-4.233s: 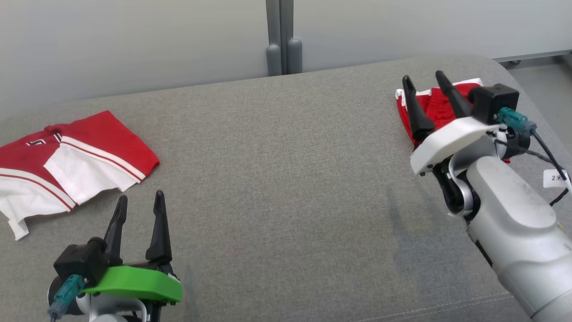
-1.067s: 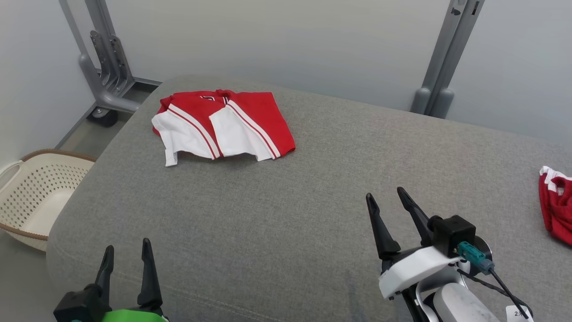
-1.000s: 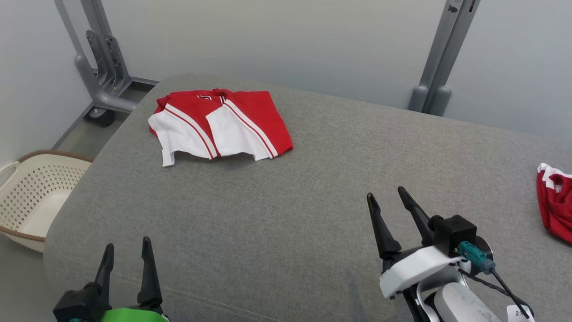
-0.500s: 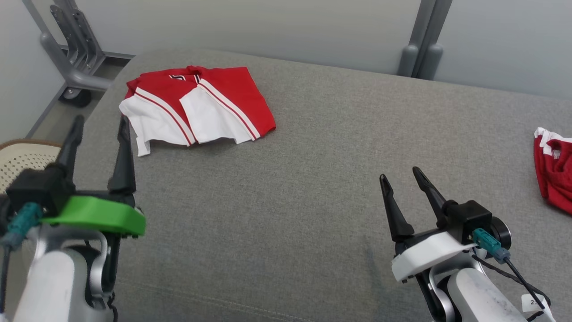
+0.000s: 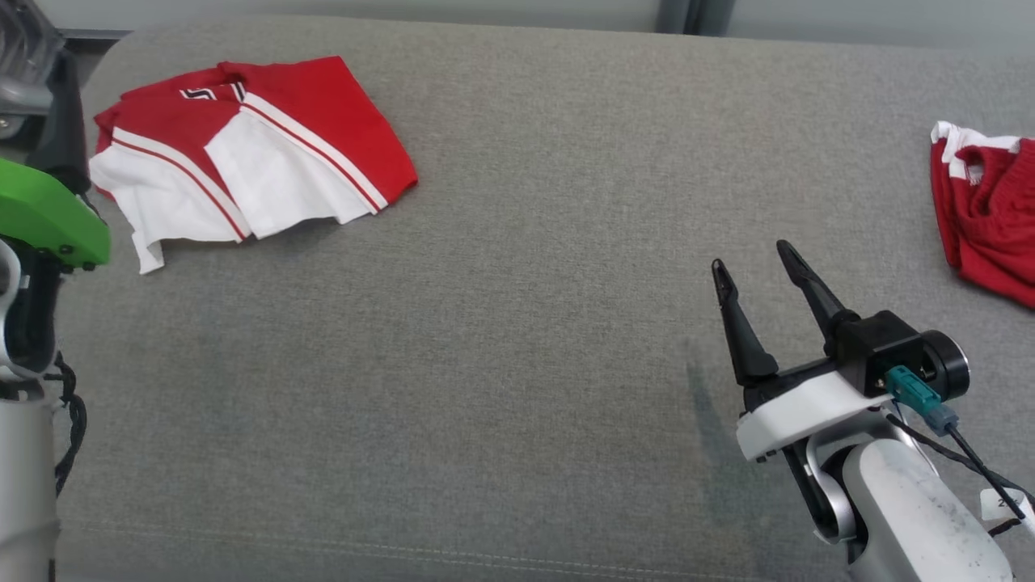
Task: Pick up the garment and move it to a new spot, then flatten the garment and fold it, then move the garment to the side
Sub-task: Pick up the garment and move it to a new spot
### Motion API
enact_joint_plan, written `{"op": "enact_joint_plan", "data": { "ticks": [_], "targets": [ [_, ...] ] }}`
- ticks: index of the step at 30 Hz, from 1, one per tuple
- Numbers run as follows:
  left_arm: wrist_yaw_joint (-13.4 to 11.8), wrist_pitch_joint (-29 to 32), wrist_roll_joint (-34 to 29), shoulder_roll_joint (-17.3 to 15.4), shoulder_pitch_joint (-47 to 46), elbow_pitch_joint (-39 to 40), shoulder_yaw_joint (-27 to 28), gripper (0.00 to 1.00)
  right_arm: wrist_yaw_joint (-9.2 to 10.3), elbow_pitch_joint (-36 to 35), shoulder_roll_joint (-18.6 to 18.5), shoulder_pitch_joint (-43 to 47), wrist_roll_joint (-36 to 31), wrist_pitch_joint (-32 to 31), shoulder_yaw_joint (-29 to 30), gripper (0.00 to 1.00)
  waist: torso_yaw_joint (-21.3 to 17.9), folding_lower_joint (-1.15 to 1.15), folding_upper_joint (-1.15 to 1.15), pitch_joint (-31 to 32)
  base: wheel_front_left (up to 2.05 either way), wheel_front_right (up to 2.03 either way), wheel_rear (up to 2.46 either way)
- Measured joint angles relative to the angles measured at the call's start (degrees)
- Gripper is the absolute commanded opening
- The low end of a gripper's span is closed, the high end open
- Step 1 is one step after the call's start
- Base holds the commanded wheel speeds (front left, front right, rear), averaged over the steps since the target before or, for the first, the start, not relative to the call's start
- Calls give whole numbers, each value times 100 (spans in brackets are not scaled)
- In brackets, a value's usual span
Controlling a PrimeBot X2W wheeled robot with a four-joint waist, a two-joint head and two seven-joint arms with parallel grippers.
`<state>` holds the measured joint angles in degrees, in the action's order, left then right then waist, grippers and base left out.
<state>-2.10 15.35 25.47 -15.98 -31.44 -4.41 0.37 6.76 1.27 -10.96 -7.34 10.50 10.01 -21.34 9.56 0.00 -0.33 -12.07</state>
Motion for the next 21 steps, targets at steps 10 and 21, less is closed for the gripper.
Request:
{"op": "enact_joint_plan", "data": {
  "ticks": [10, 21],
  "targets": [
    [-141, 701, 263, -276, -765, -511, 389, 100, 32, -393, -174, -222, -67, -109, 152, 100, -476, 0, 0, -679, 0, 0, 0],
    [-269, 1039, 309, -571, -1448, -916, 699, 100, 33, -833, -365, -461, -127, -200, 450, 100, -870, 0, 0, -1583, 0, 0, 0]
  ]
}}
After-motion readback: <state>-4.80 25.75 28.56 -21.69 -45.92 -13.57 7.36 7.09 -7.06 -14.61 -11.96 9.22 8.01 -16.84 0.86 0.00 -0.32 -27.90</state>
